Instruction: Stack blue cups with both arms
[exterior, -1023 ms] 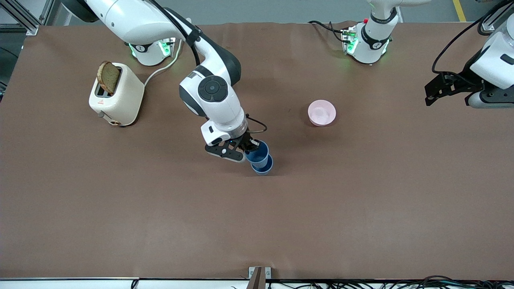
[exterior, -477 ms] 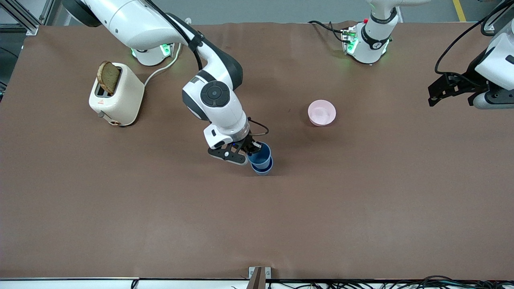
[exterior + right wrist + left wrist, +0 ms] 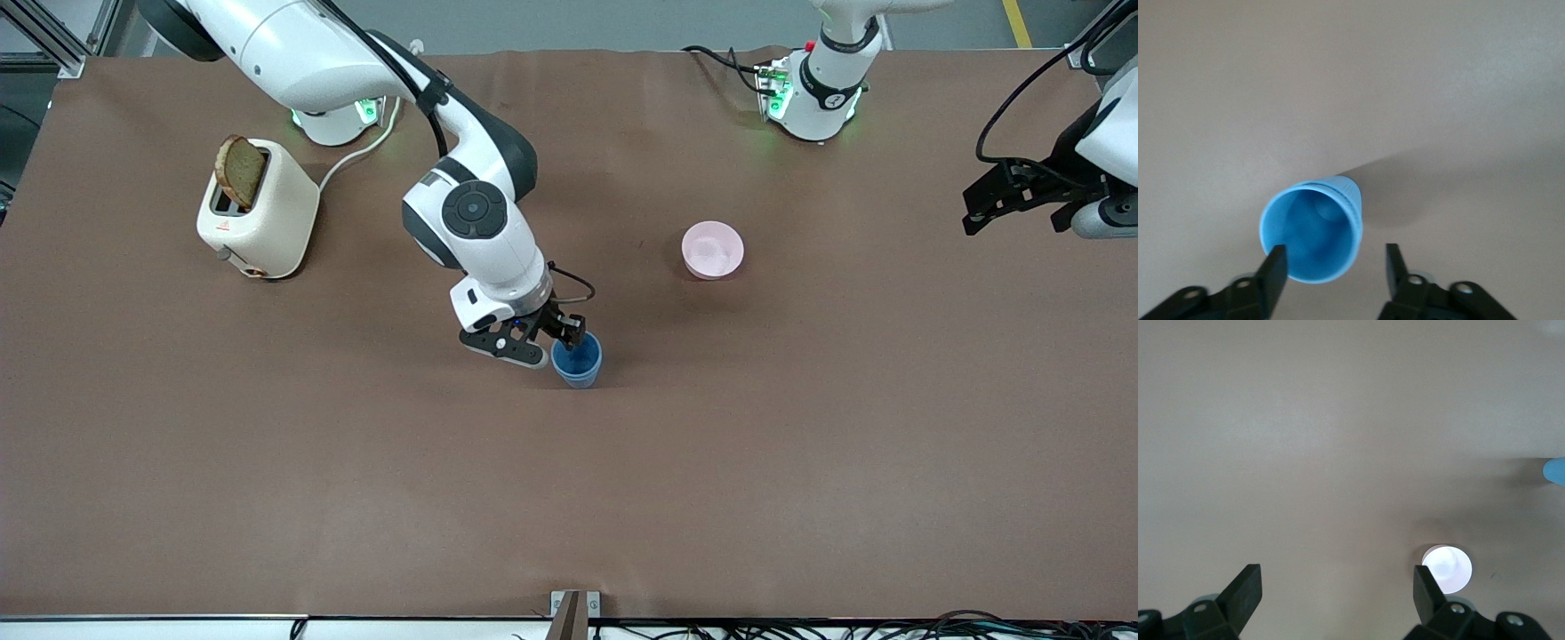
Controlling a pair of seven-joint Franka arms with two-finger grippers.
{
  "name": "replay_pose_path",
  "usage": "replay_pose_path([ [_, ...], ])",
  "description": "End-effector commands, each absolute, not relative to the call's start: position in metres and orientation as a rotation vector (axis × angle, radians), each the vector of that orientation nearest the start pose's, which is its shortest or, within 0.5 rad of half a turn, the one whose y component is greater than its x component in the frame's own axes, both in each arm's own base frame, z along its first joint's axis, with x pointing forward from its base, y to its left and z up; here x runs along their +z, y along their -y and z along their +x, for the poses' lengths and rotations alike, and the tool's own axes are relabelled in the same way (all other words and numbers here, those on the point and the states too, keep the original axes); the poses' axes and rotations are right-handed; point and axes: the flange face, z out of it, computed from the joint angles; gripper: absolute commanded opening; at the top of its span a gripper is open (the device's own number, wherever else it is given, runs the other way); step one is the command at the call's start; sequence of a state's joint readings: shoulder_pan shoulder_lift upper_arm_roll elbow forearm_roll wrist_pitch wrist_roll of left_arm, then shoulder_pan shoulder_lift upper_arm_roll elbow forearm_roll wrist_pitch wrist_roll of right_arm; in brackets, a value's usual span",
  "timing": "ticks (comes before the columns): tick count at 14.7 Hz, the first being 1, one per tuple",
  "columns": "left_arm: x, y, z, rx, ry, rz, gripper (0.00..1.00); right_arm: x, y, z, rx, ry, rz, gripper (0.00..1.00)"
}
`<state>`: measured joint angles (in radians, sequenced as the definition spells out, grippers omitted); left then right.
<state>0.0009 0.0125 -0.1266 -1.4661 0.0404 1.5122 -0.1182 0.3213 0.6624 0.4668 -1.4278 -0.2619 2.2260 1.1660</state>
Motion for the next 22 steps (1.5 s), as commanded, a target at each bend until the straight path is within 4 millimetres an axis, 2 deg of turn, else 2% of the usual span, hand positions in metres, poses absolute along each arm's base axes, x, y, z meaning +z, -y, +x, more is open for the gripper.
replay_pose_path([
  [1,0.669,0.065,0.543,-0.069,-0.034,-3.116,1.0,0.414,-0.418,0.583,-0.231,-0.561,-2.938,1.0],
  [3,0.668,0.065,0.542,-0.055,-0.037,-3.115,1.0,0.463,-0.351,0.6,-0.336,-0.599,-3.051,1.0],
  [5,0.668,0.066,0.542,-0.05,-0.039,-3.115,1.0,0.507,-0.294,0.598,-0.353,-0.477,-3.236,1.0],
  [6,0.668,0.067,0.541,-0.05,-0.044,-3.115,1.0,0.528,-0.251,0.604,-0.358,-0.51,-3.283,1.0],
  [7,0.668,0.067,0.541,-0.05,-0.044,-3.115,1.0,0.545,-0.228,0.603,-0.358,-0.508,-3.292,1.0],
  [8,0.668,0.068,0.541,-0.05,-0.046,-3.115,1.0,0.558,-0.205,0.602,-0.292,-0.496,-3.288,1.0],
  [9,0.668,0.069,0.541,-0.05,-0.048,-3.115,1.0,0.566,-0.175,0.604,-0.228,-0.501,-3.27,1.0],
  [10,0.669,0.069,0.54,-0.053,-0.051,-3.115,1.0,0.585,-0.14,0.602,-0.199,-0.487,-3.245,1.0],
  [12,0.668,0.07,0.54,-0.051,-0.053,-3.113,1.0,0.607,-0.091,0.59,-0.099,-0.447,-3.239,1.0],
  [14,0.668,0.07,0.54,-0.051,-0.05,-3.11,1.0,0.631,-0.047,0.57,-0.017,-0.39,-3.213,1.0],
  [16,0.668,0.071,0.54,-0.051,-0.053,-3.113,1.0,0.643,-0.017,0.561,-0.008,-0.404,-3.182,1.0],
  [17,0.668,0.069,0.54,-0.051,-0.051,-3.113,1.0,0.646,-0.004,0.56,-0.013,-0.367,-3.181,1.0],
  [19,0.669,0.07,0.54,-0.053,-0.062,-3.113,1.0,0.646,0.035,0.558,-0.015,-0.309,-3.124,1.0],
  [20,0.669,0.071,0.54,-0.048,-0.084,-3.113,1.0,0.649,0.047,0.556,-0.024,-0.322,-3.105,1.0],
  [22,0.671,0.072,0.539,-0.053,-0.086,-3.112,1.0,0.653,0.045,0.566,-0.132,-0.313,-3.113,1.0],
])
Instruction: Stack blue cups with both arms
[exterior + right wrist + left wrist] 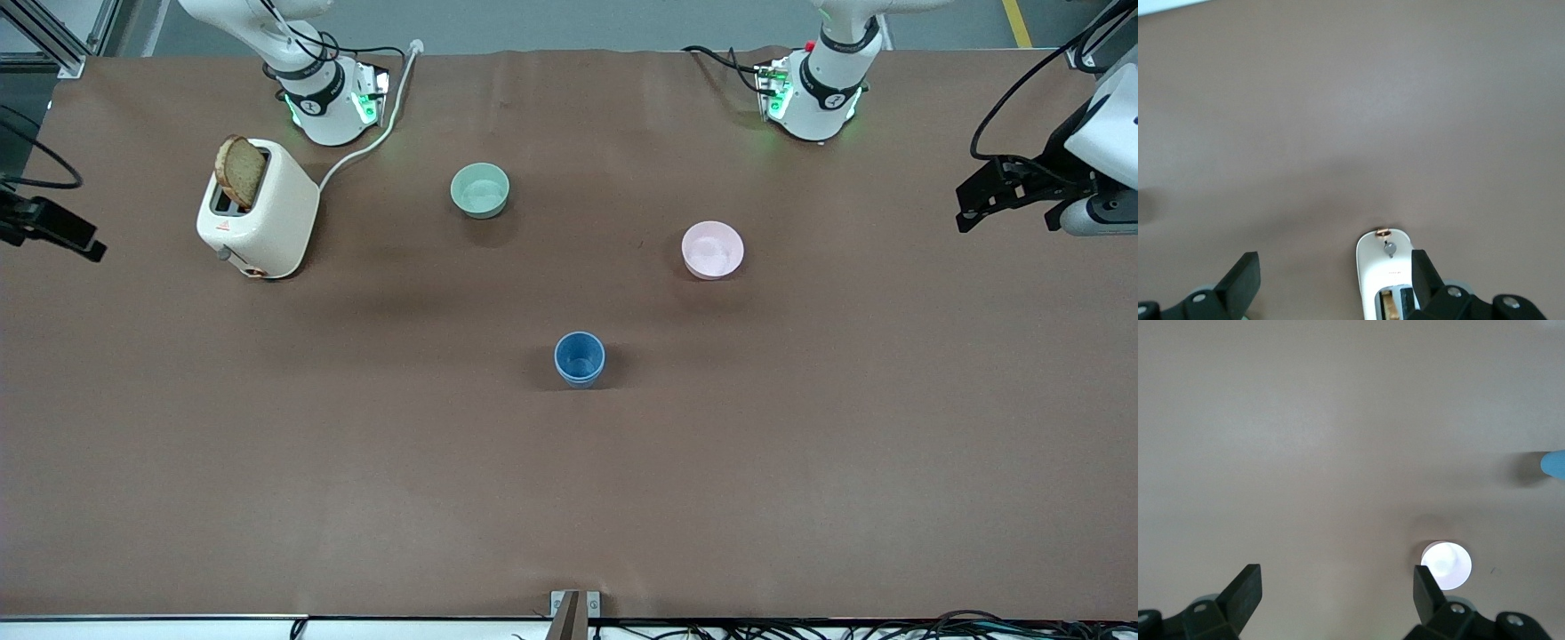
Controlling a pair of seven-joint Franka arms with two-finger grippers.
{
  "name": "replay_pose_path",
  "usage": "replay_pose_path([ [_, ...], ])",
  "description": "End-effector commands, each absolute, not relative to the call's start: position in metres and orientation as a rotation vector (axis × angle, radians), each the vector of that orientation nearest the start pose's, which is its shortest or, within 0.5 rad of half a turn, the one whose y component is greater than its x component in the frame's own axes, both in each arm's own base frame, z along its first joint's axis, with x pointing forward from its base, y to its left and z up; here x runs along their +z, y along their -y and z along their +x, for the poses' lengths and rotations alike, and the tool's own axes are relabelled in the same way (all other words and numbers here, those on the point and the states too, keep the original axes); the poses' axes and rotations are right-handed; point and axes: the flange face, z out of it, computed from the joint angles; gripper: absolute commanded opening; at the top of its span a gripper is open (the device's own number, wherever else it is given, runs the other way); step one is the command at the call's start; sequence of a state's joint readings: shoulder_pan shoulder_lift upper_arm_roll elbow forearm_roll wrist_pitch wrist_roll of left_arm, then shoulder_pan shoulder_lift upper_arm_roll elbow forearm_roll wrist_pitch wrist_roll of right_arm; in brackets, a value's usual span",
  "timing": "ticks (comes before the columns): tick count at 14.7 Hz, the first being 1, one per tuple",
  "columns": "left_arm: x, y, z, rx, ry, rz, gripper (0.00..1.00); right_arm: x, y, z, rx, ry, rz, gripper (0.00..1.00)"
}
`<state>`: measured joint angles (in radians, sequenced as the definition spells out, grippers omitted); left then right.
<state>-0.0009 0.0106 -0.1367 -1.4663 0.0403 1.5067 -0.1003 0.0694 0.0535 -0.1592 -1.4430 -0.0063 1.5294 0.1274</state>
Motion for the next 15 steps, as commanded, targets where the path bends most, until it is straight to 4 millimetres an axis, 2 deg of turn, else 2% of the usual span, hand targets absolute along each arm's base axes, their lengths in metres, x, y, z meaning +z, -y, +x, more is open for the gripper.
replay_pose_path([
  [1,0.6714,0.0717,0.5384,-0.045,-0.086,-3.113,1.0,0.6537,0.0467,0.5708,-0.185,-0.311,-3.111,1.0],
  [5,0.6687,0.0735,0.5355,0.0,-0.116,-3.108,1.0,0.653,0.0485,0.5716,-0.189,-0.305,-3.125,1.0],
  [8,0.6677,0.0736,0.5357,0.007,-0.128,-3.109,1.0,0.6504,0.0389,0.5721,-0.176,-0.279,-3.126,1.0],
  [15,0.6663,0.0743,0.5354,0.021,-0.129,-3.122,1.0,0.6456,0.0432,0.5665,-0.104,-0.294,-3.128,1.0],
])
